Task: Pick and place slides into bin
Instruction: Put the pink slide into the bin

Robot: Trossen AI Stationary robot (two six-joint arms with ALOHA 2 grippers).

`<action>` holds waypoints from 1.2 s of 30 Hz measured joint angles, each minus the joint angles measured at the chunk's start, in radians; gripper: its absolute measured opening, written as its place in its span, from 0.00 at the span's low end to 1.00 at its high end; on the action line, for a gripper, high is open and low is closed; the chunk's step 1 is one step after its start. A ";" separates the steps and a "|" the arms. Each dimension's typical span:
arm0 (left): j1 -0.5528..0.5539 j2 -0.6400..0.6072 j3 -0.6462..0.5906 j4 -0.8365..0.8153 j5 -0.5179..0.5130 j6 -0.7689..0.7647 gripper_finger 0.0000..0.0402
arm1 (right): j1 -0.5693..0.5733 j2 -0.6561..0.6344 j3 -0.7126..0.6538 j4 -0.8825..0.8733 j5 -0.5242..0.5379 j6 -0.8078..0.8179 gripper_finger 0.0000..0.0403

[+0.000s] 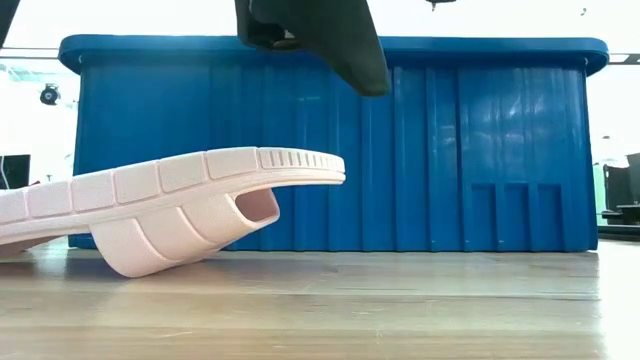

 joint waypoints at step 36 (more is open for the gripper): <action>0.031 -0.006 0.088 -0.286 -0.195 -0.251 0.55 | -0.024 0.000 -0.029 -0.011 0.079 -0.273 0.54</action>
